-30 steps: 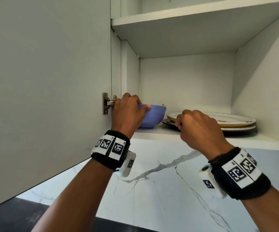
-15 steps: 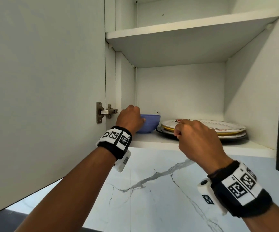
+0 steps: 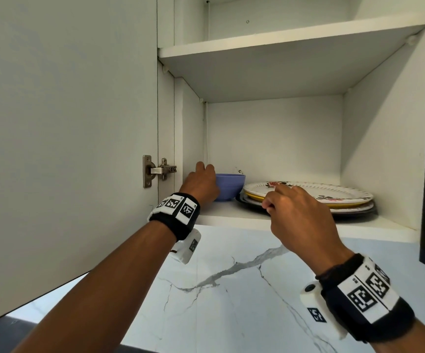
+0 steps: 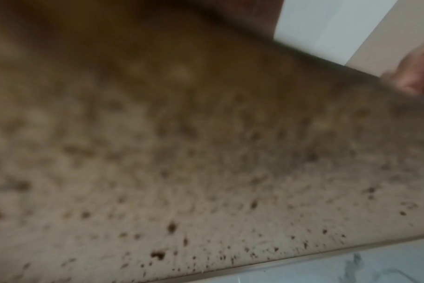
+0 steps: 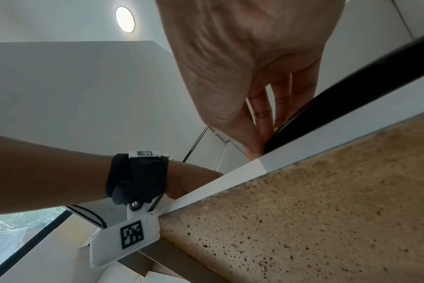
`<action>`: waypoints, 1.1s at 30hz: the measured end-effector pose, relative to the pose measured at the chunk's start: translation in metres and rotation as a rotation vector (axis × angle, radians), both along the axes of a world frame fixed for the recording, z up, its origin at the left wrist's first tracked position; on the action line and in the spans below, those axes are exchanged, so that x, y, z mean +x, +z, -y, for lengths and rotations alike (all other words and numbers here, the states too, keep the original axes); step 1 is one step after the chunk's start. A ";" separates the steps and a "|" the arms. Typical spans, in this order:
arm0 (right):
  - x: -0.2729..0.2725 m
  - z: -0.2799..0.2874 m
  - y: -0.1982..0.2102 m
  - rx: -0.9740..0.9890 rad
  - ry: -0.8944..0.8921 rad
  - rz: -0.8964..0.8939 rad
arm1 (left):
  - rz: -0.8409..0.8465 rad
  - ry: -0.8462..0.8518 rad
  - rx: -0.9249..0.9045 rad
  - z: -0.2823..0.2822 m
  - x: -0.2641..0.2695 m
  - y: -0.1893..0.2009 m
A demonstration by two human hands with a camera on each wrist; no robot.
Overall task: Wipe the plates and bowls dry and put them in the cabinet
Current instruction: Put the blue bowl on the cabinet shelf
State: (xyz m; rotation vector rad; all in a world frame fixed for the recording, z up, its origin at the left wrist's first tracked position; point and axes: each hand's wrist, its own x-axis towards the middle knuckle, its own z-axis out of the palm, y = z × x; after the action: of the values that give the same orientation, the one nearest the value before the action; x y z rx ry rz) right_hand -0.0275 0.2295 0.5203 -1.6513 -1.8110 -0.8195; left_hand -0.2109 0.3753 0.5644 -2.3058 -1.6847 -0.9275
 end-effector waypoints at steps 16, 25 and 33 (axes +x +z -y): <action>0.005 -0.007 -0.004 0.057 0.102 -0.068 | -0.149 0.027 -0.111 0.015 -0.003 0.010; 0.006 -0.010 -0.051 0.567 0.348 -0.035 | 0.355 -0.152 0.124 0.096 -0.029 -0.033; -0.023 0.009 -0.130 0.616 0.499 -0.187 | 0.612 -0.162 0.407 0.137 -0.037 -0.156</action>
State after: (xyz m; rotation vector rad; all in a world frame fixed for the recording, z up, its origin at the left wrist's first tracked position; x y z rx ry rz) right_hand -0.0506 0.2207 0.3905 -0.8113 -1.5276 -0.8423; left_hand -0.2480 0.2380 0.4085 -2.0123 -1.2974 -1.9552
